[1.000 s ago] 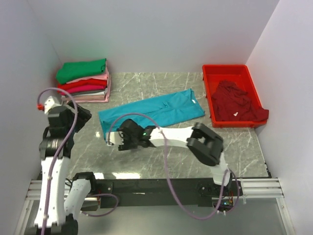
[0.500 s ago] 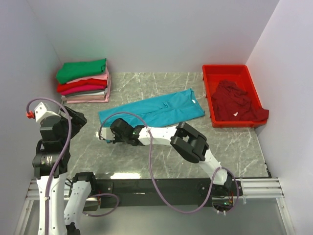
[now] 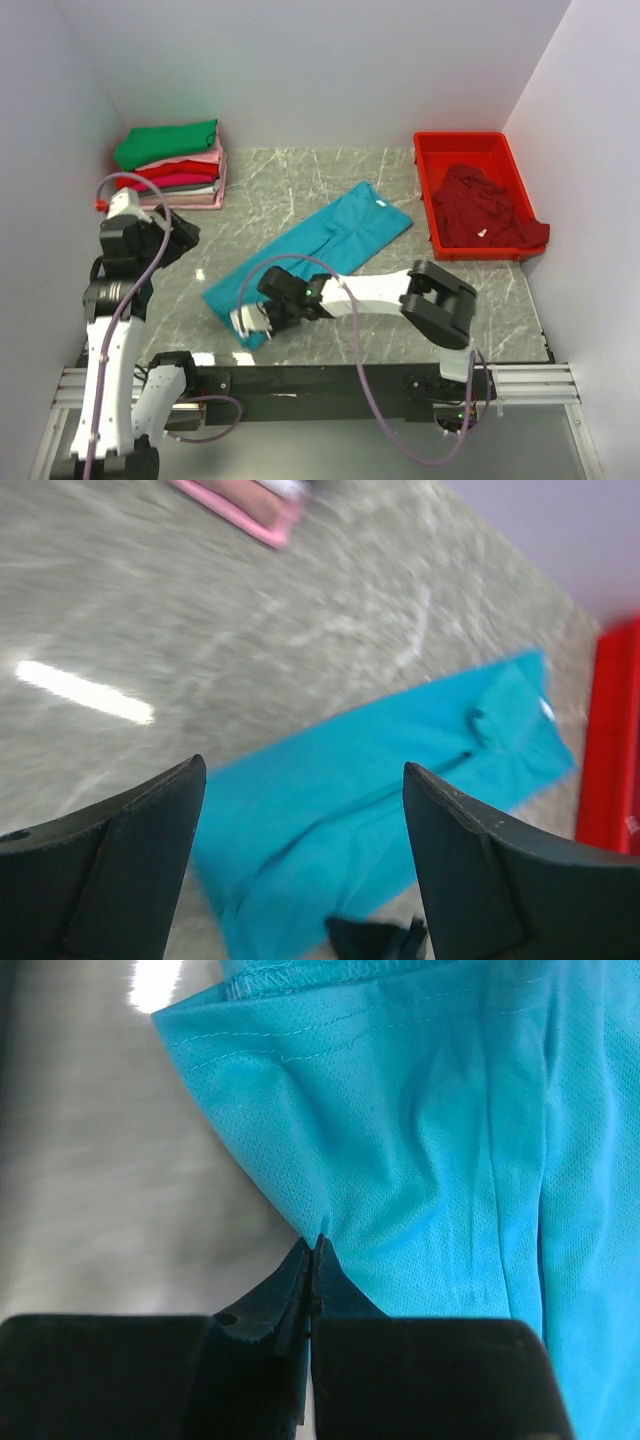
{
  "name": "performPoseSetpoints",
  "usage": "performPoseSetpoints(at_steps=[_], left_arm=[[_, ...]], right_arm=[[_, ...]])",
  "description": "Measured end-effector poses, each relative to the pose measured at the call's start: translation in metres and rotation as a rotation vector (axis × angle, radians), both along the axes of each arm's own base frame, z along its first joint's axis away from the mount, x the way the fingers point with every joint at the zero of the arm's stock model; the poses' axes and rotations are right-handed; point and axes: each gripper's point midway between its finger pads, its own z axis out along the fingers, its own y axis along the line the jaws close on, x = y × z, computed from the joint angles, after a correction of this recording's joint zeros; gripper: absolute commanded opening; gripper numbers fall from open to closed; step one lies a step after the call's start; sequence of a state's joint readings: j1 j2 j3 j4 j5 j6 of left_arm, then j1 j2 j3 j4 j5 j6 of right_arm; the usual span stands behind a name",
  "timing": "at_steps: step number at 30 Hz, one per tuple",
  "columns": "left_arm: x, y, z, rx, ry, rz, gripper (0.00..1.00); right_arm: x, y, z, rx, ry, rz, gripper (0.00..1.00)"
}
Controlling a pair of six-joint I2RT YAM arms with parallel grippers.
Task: Fold and stack the t-shirts
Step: Fold the tshirt
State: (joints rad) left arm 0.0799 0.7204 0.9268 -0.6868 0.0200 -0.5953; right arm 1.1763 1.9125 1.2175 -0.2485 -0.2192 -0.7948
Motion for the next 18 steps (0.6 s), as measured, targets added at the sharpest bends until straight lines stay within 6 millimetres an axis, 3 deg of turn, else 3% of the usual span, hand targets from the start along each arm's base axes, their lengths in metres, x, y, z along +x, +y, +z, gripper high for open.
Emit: performPoseSetpoints(at_steps=[5, 6, 8, 9, 10, 13, 18], left_arm=[[0.040, -0.040, -0.023, -0.119, 0.055, -0.223, 0.88], [0.047, -0.047, -0.030, -0.141, 0.075, -0.257, 0.88], [0.062, -0.067, -0.049, -0.165, 0.131, -0.328, 0.88], [0.066, -0.079, -0.058, -0.172, 0.162, -0.367, 0.87], [0.071, -0.096, -0.068, -0.176, 0.200, -0.415, 0.86], [0.086, -0.143, -0.088, -0.169, 0.295, -0.541, 0.83], [0.135, -0.201, -0.113, -0.121, 0.341, -0.681, 0.74]], right_arm=[[-0.074, -0.042, 0.007, -0.043, 0.092, 0.221, 0.07], [-0.086, -0.054, 0.008, -0.056, 0.111, 0.251, 0.28], [-0.098, -0.077, 0.011, -0.084, 0.138, 0.277, 0.53], [-0.099, -0.087, 0.015, -0.088, 0.146, 0.279, 0.75], [-0.098, -0.095, 0.020, -0.087, 0.148, 0.276, 0.81], [-0.077, -0.119, 0.053, -0.015, 0.143, 0.219, 0.82], [0.004, -0.162, 0.113, 0.185, 0.066, -0.070, 0.83]])
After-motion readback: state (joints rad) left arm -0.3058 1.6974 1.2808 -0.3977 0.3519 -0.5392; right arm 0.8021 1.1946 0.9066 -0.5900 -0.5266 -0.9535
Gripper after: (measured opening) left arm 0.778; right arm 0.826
